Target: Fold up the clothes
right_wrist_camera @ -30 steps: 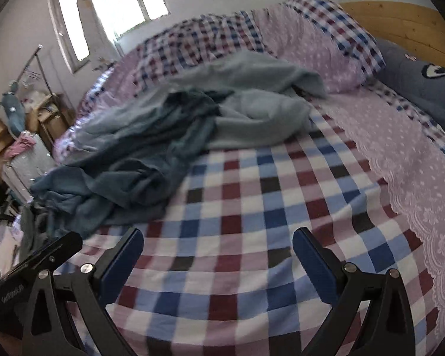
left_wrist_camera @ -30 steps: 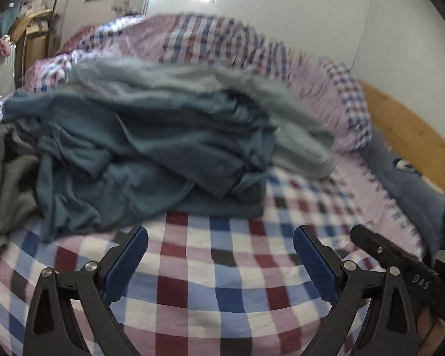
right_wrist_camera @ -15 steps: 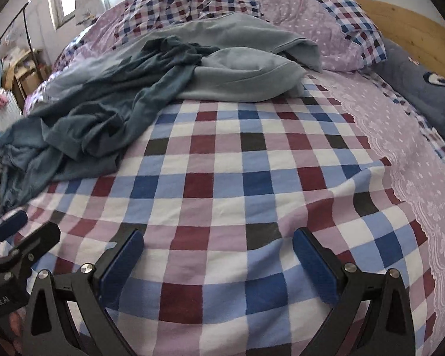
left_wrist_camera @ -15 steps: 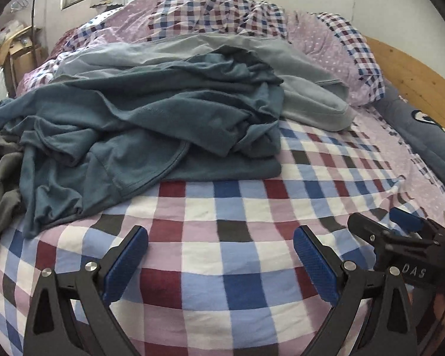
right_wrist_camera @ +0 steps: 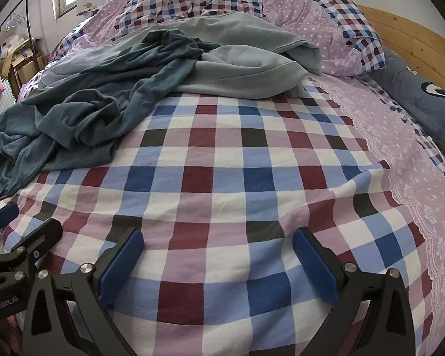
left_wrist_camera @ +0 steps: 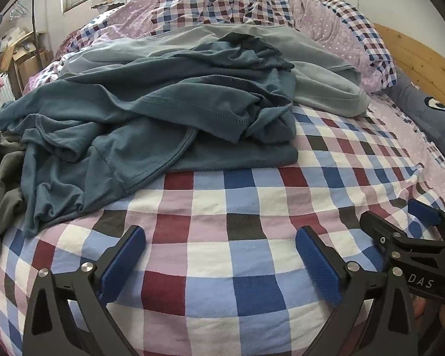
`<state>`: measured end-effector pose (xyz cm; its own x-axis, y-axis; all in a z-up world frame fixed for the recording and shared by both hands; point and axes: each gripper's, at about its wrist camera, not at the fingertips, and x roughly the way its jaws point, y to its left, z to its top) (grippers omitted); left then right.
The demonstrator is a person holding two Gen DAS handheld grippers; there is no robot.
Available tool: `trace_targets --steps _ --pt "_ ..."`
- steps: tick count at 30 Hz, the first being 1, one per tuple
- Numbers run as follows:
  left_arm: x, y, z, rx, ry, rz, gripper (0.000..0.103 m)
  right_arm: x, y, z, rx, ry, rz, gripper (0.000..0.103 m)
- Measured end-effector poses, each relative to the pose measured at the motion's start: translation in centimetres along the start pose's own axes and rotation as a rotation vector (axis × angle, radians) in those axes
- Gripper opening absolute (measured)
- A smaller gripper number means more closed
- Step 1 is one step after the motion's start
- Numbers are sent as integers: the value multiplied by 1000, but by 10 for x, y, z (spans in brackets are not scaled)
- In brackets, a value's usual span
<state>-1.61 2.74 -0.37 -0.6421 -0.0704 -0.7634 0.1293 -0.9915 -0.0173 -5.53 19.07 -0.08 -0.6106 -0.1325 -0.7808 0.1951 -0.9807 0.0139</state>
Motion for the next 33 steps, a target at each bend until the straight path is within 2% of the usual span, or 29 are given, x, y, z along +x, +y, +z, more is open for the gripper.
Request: trace_targets --steps 33 --pt "2 -2 3 6 15 19 103 0 1 -1 -12 -1 -14 103"
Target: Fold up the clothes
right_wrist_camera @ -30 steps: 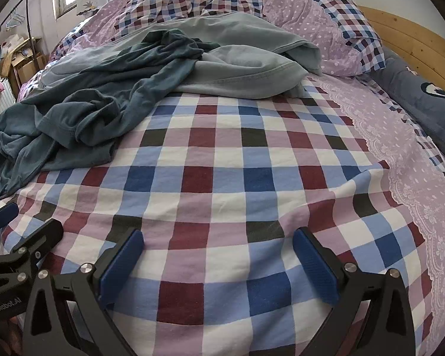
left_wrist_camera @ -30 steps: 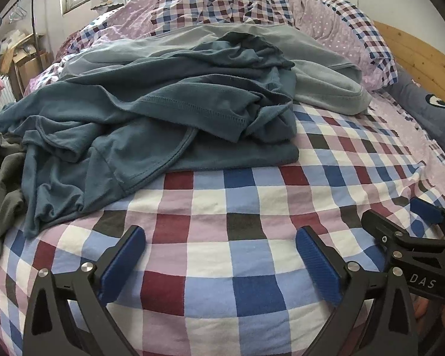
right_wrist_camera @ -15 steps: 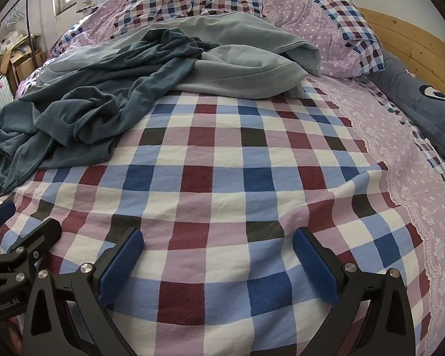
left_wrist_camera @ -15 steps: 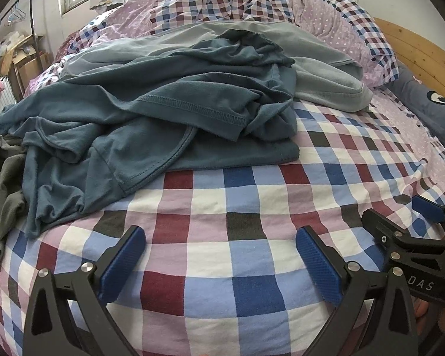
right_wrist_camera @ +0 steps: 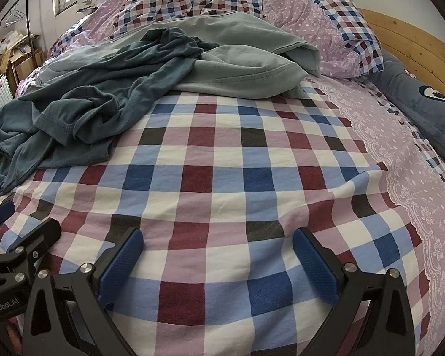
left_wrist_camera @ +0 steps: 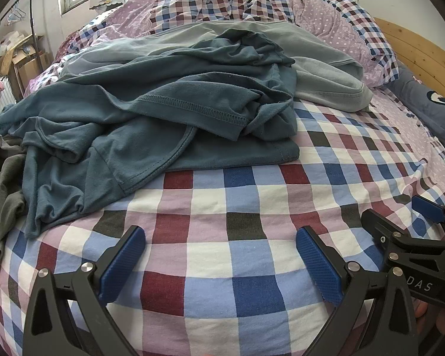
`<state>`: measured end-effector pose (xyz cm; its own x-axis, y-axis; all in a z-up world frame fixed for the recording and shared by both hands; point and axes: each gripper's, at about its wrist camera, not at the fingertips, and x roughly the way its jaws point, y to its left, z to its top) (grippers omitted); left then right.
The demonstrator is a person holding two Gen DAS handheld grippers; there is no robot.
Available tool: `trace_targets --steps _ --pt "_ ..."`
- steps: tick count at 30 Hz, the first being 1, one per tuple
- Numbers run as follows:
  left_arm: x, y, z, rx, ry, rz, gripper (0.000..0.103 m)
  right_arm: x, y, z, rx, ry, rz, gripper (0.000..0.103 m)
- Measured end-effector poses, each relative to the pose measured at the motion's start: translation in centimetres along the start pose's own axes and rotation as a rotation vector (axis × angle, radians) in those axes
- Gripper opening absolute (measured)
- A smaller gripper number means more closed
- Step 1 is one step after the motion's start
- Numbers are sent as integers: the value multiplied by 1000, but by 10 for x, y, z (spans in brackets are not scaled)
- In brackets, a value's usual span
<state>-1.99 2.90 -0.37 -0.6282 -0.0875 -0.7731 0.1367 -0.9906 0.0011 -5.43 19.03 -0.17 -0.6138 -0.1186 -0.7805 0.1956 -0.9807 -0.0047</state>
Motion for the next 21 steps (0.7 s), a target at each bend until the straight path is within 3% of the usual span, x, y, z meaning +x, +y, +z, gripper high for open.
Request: trace_targets --steps 21 --pt "-2 0 -2 -6 -5 -3 103 0 0 0 0 -1 0 103"
